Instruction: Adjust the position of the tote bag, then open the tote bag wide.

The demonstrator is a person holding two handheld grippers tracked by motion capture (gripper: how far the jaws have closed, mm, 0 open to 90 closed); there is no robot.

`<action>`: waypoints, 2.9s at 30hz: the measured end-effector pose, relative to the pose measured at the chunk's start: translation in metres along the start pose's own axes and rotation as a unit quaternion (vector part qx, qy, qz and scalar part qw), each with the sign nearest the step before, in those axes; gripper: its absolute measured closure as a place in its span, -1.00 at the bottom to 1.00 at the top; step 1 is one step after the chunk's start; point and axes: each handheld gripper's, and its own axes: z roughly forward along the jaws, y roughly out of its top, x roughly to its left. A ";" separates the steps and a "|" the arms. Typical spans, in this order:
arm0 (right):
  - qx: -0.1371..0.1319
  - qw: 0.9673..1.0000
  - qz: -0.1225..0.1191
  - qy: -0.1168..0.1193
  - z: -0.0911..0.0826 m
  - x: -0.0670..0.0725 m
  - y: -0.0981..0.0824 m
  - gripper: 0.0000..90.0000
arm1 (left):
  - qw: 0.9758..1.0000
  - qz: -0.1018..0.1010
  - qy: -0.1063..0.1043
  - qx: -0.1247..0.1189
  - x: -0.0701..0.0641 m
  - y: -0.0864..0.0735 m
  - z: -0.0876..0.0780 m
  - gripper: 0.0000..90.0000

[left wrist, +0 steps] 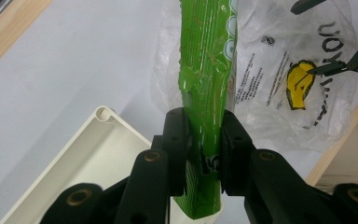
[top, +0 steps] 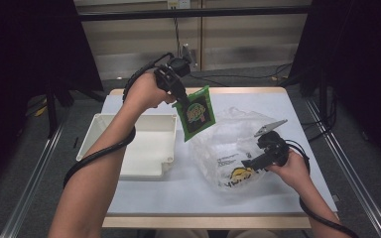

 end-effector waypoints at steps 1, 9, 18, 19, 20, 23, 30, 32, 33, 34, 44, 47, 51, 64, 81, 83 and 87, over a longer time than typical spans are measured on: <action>0.000 1.000 0.001 0.000 0.000 0.000 0.000 -0.92 | 1.000 -0.003 0.001 0.000 0.000 -0.001 -0.001 0.69; 0.000 1.000 -0.005 0.003 0.001 0.001 0.004 -0.92 | 1.000 -0.007 -0.001 0.005 0.008 -0.010 -0.010 0.69; -0.002 1.000 -0.004 0.005 0.004 0.000 0.008 -0.92 | 1.000 -0.002 0.000 0.014 0.017 -0.021 -0.014 0.69; -0.003 1.000 -0.008 0.005 0.004 0.000 0.008 -0.92 | 1.000 -0.001 0.001 0.013 0.018 -0.021 -0.015 0.69; 0.000 1.000 -0.006 0.005 0.004 0.000 0.009 -0.92 | 1.000 -0.001 0.001 0.014 0.019 -0.022 -0.016 0.69; 0.000 1.000 -0.008 0.006 0.004 0.001 0.011 -0.92 | 1.000 -0.001 0.001 0.014 0.020 -0.024 -0.018 0.69; 0.000 1.000 -0.006 0.006 0.005 -0.001 0.012 -0.92 | 1.000 -0.008 0.007 0.012 0.025 -0.033 -0.023 0.68; 0.000 1.000 -0.008 0.008 0.004 -0.001 0.011 -0.92 | 1.000 -0.007 0.005 0.012 0.027 -0.035 -0.023 0.68; -0.003 1.000 -0.008 0.009 0.005 -0.001 0.011 -0.92 | 1.000 -0.010 0.006 0.010 0.027 -0.036 -0.024 0.68; 0.001 1.000 -0.002 0.007 0.004 -0.001 0.011 -0.92 | 1.000 -0.008 0.005 0.012 0.028 -0.037 -0.024 0.68; -0.004 1.000 -0.009 0.010 0.004 -0.001 0.011 -0.92 | 1.000 -0.016 0.011 0.016 0.037 -0.048 -0.028 0.68; 0.002 1.000 -0.006 0.009 0.004 -0.002 0.010 -0.91 | 1.000 -0.018 0.012 0.020 0.041 -0.052 -0.028 0.67; 0.000 1.000 -0.004 0.007 0.004 -0.002 0.010 -0.92 | 0.999 -0.017 0.014 0.024 0.047 -0.059 -0.026 0.67; 0.000 1.000 -0.014 0.010 0.007 -0.001 0.010 -0.91 | 0.999 -0.023 0.012 0.029 0.057 -0.069 -0.031 0.68; 0.002 1.000 -0.010 0.013 0.009 0.001 0.009 -0.91 | 0.999 -0.034 0.023 0.031 0.069 -0.083 -0.028 0.68; 0.009 1.000 -0.005 0.010 0.008 0.002 0.008 -0.91 | 0.999 -0.035 0.023 0.030 0.071 -0.086 -0.026 0.68; 0.003 1.000 -0.010 0.012 0.007 0.002 0.010 -0.91 | 0.998 -0.033 0.029 0.033 0.072 -0.089 -0.022 0.68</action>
